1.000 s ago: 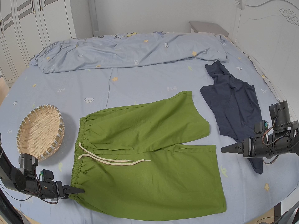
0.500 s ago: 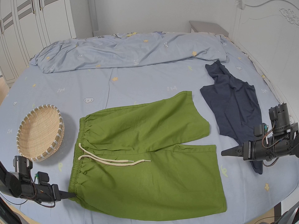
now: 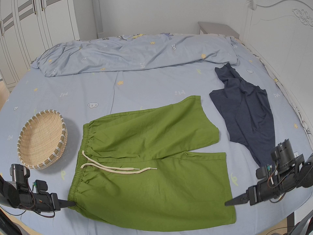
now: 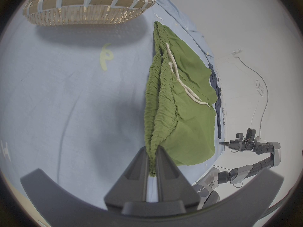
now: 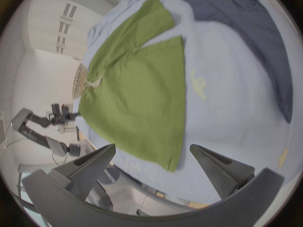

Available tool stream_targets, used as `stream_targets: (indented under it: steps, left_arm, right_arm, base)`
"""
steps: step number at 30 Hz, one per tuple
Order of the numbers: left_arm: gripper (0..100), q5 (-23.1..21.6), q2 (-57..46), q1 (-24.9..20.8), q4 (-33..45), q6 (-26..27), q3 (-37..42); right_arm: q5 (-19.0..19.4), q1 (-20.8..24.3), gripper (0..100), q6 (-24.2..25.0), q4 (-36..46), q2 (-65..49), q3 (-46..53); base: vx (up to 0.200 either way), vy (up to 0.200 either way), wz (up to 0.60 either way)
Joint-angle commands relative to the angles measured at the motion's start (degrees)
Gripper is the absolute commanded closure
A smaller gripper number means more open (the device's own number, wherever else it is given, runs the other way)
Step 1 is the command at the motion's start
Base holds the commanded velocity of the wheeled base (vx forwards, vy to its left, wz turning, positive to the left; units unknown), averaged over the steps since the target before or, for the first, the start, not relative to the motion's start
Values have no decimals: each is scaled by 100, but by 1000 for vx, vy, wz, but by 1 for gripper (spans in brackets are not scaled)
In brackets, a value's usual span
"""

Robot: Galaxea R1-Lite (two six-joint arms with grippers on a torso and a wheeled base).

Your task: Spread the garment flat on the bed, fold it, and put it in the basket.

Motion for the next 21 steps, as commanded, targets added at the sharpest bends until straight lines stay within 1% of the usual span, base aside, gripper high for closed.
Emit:
stream_targets:
  steps: [1, 4, 5, 6, 9, 14, 21]
  left_arm:
    - [100, 2, 44, 26, -3, 16, -5]
    - [100, 2, 44, 26, -3, 16, -5]
    - [100, 2, 44, 17, -3, 16, -5]
    - [100, 2, 44, 8, -3, 16, -5]
    - [100, 2, 26, -1, -12, 16, -5]
    - [100, 2, 35, -27, -12, 16, -5]
    - [100, 2, 17, -36, -12, 16, 3]
  right_arm:
    - [137, 497, 0, -238, -12, 446, 569]
    - [146, 514, 0, -238, -21, 481, 578]
    - [146, 620, 0, -282, -82, 850, 630]
    - [146, 620, 0, -282, -126, 903, 639]
    - [146, 629, 0, -282, -381, 1114, 709]
    - [172, 804, 0, -274, -812, 1483, 780]
    - [172, 778, 0, -265, -1242, 1623, 868]
  base:
    - [0, 0, 0]
    - [0, 0, 0]
    - [0, 0, 0]
    - [0, 0, 0]
    - [0, 0, 0]
    - [0, 0, 0]
    - [0, 0, 0]
